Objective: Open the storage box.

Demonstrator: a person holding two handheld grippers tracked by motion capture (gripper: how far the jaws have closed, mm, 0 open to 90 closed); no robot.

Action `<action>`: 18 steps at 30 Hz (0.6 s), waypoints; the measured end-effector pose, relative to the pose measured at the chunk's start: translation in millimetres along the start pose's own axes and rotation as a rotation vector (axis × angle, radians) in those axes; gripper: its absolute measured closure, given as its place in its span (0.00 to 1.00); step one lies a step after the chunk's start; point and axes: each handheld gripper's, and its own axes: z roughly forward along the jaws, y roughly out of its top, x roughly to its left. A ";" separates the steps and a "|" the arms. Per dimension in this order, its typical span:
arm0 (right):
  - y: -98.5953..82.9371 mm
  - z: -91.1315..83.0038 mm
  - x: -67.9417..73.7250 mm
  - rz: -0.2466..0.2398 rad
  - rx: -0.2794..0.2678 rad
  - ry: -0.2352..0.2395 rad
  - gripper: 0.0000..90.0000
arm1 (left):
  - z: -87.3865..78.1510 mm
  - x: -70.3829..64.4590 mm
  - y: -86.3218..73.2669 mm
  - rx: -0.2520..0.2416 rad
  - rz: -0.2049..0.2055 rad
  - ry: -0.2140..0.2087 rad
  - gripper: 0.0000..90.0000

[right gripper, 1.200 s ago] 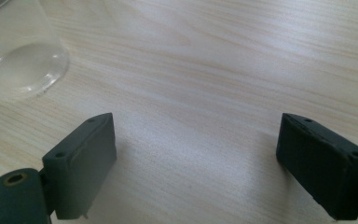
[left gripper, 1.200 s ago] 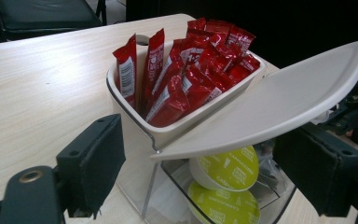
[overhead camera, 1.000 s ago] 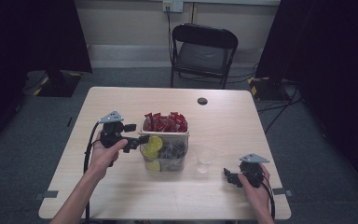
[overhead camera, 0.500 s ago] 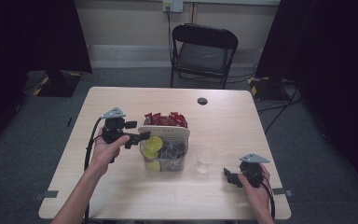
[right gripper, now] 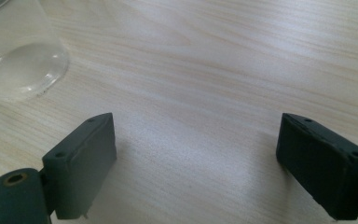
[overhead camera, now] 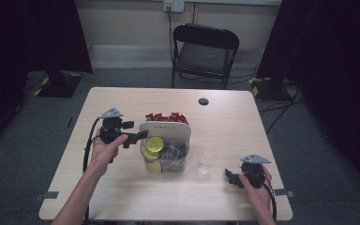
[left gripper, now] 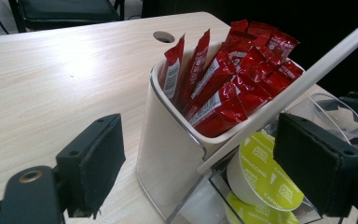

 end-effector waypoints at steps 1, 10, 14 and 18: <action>0.0 0.0 0.0 0.000 0.000 0.000 0.13 | 0.4 0.3 0.0 -0.001 -0.001 0.002 0.18; 0.0 -0.4 2.0 0.018 0.002 -0.017 0.13 | 4.7 4.5 0.5 0.001 -0.011 0.017 0.19; 0.9 -0.7 2.9 0.026 0.011 -0.023 0.13 | 6.0 7.6 0.2 -0.001 -0.024 0.017 0.18; 1.1 -4.0 3.5 0.022 0.025 -0.011 0.17 | 5.5 5.9 2.1 0.006 -0.003 0.033 0.17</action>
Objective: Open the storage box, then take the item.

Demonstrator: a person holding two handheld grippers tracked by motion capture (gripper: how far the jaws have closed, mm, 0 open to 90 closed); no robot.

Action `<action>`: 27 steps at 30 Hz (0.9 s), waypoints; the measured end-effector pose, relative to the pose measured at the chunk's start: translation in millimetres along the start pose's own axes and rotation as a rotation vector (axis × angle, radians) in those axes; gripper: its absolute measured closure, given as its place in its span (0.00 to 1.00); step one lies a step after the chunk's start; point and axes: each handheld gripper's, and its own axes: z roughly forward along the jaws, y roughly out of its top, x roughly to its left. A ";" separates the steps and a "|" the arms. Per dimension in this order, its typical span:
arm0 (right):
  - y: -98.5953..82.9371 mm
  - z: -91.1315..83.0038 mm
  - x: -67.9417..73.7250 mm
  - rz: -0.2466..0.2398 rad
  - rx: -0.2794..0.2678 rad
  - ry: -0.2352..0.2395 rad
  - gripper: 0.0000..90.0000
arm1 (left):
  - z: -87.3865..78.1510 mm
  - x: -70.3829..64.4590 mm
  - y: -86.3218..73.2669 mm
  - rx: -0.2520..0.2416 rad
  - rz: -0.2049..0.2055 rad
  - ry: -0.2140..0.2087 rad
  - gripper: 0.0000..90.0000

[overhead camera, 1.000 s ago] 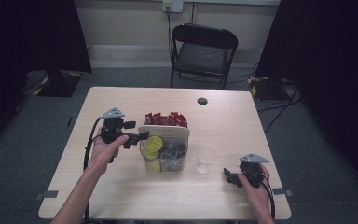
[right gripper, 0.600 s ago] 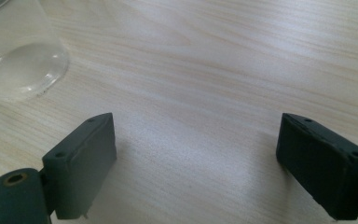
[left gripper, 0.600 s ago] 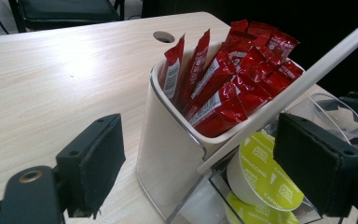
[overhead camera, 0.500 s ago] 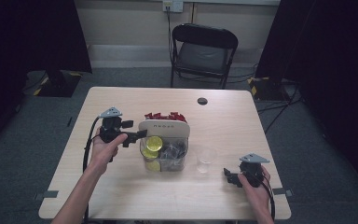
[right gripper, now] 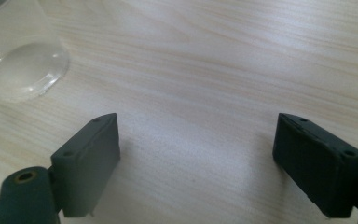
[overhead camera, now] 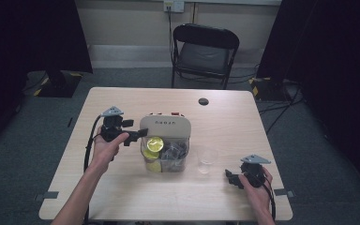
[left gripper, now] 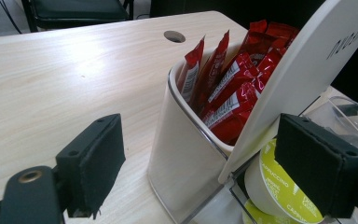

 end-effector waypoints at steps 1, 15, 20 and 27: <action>0.0 0.0 0.0 0.000 0.000 0.000 0.17 | -0.2 -1.1 0.9 0.004 0.002 0.008 0.17; 12.1 -27.3 3.5 0.007 -0.083 0.082 0.27 | 0.6 -0.7 1.9 0.000 -0.004 -0.004 0.17; 19.4 -34.4 13.1 -0.027 -0.110 0.127 0.27 | 1.2 0.4 1.5 -0.002 -0.009 -0.017 0.17; 31.7 -50.5 14.9 -0.058 -0.130 0.157 0.32 | 3.9 0.2 1.1 0.012 -0.013 -0.020 0.17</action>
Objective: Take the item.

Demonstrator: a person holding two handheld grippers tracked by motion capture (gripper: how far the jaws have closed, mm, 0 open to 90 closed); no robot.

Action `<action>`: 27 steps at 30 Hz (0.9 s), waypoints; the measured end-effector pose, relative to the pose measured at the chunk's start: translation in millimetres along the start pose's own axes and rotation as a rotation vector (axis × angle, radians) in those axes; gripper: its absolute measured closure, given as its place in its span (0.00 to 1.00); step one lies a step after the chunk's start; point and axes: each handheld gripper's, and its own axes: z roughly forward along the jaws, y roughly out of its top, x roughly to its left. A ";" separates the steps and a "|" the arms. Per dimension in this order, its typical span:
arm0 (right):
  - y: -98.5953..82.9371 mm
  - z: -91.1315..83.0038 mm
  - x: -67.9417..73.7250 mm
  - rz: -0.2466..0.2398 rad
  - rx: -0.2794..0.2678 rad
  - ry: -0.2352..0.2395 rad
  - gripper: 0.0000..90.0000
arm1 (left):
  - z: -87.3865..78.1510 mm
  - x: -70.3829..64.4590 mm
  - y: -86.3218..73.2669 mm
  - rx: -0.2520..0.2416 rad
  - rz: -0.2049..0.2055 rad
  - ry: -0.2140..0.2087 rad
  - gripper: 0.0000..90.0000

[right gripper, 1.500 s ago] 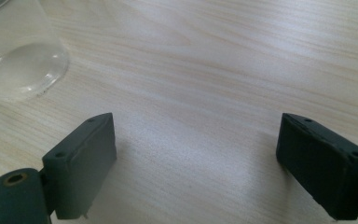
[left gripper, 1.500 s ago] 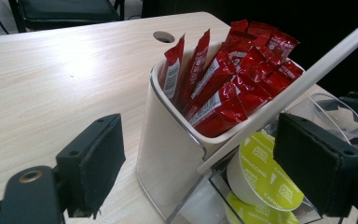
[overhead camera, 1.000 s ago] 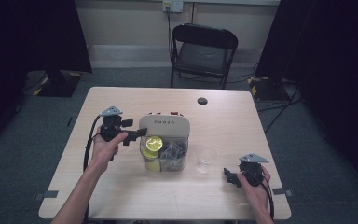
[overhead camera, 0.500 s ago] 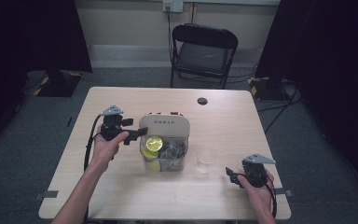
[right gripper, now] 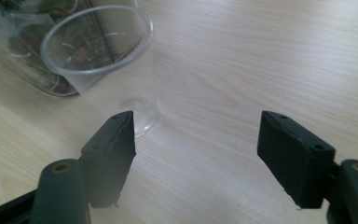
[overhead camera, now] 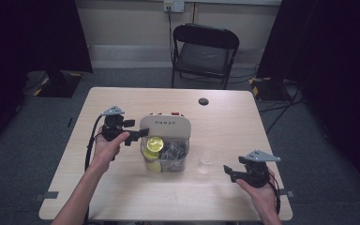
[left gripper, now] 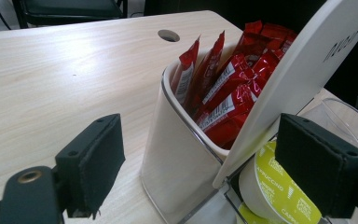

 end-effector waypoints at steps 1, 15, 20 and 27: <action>2.0 -2.0 0.9 -0.007 0.001 0.004 0.32 | 0.3 0.0 0.0 0.000 0.000 -0.004 0.17; 32.7 -6.5 20.5 -0.050 -0.084 0.131 0.39 | 4.1 -1.8 1.3 0.015 0.006 -0.013 0.17; 46.1 3.4 31.9 -0.051 -0.092 0.195 0.42 | 4.7 -0.7 1.8 0.017 -0.002 -0.021 0.17; 62.9 15.9 48.9 -0.085 -0.102 0.247 0.47 | 4.6 -1.8 1.8 0.017 0.002 -0.016 0.17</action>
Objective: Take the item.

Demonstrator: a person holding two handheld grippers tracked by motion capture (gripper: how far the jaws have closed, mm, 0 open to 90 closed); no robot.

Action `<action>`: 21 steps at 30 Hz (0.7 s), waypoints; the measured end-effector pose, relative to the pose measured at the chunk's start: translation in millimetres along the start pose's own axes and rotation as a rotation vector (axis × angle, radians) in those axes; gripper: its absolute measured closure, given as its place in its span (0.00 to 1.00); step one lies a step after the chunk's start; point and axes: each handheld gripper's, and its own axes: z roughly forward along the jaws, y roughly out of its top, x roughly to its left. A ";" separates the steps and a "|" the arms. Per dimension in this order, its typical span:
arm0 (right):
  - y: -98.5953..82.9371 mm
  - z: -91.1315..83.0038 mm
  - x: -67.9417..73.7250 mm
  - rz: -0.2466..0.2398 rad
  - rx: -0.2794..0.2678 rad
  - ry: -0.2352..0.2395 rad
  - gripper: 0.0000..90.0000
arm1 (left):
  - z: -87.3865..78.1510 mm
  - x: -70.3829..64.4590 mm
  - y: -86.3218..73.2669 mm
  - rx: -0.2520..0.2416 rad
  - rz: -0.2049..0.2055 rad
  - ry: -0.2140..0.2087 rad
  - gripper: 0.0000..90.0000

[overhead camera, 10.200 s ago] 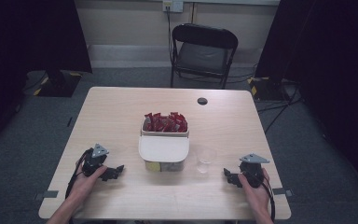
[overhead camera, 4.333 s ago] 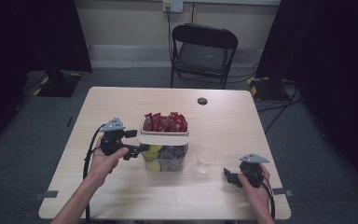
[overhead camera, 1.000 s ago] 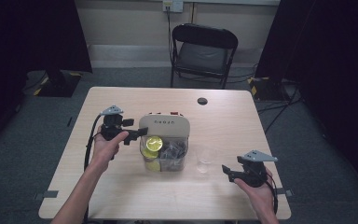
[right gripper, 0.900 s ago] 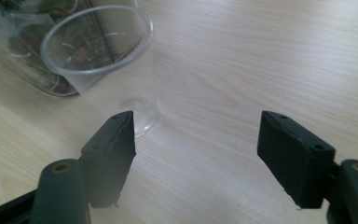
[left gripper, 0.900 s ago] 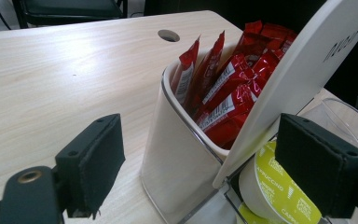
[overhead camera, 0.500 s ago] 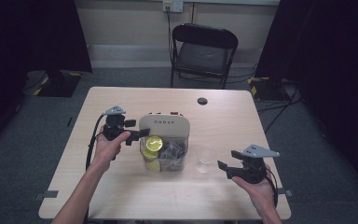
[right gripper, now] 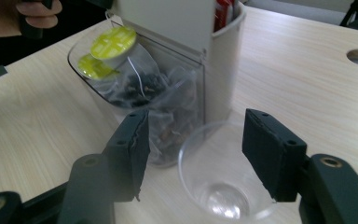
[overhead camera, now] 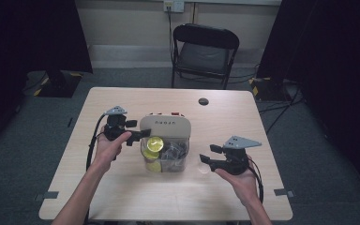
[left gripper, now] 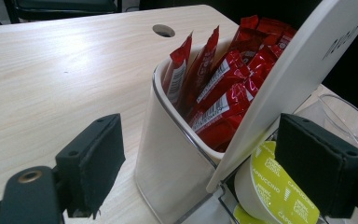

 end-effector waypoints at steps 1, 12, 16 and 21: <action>2.4 2.0 1.2 -0.004 -0.002 0.006 0.48 | 0.0 -0.4 0.0 -0.001 -0.002 0.001 0.17; 22.1 28.2 12.4 -0.017 -0.018 0.084 0.53 | -1.1 -0.6 0.2 0.002 0.002 0.005 0.17; 28.6 38.3 15.7 -0.027 -0.013 0.113 0.58 | -1.0 -0.6 0.1 -0.001 0.003 0.003 0.17; 33.2 52.3 19.8 -0.031 -0.004 0.142 0.62 | -1.2 -0.4 0.1 -0.002 0.003 0.004 0.17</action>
